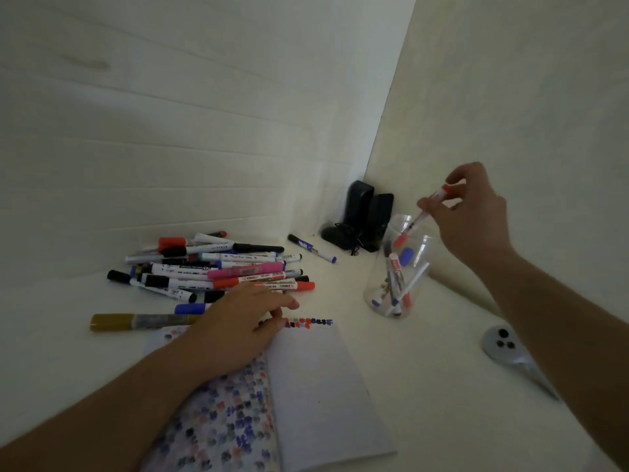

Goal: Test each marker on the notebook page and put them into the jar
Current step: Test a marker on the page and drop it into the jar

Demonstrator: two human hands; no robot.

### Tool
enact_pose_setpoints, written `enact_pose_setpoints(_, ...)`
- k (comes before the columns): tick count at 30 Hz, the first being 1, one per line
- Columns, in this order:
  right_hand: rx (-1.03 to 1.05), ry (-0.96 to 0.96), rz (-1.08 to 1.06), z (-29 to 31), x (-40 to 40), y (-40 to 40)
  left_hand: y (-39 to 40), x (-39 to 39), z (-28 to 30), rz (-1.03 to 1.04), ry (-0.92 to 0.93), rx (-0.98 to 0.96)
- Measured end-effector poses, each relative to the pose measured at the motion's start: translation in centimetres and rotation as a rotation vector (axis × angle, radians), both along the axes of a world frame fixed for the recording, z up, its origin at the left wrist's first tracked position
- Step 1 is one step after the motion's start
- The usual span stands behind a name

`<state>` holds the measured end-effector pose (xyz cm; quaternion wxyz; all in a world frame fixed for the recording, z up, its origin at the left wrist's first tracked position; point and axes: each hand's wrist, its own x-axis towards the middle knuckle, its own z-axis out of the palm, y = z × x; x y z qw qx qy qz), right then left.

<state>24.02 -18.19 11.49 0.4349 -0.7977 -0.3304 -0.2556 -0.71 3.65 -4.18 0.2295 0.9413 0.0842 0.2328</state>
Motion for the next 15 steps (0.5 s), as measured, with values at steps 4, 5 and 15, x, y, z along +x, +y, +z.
enact_pose_setpoints(4, -0.204, 0.034, -0.044, -2.1, 0.9, 1.3, 0.0, 0.0, -0.1, 0.006, 0.000, 0.003)
enact_pose_setpoints(5, -0.255, 0.033, -0.066, -2.5, 1.2, 1.6, 0.0, 0.0, -0.2, 0.005, 0.001, 0.000)
enact_pose_setpoints(15, -0.537, -0.009, -0.170, -4.6, 2.0, 2.0, 0.3, 0.0, -0.1, -0.012, -0.010, 0.070)
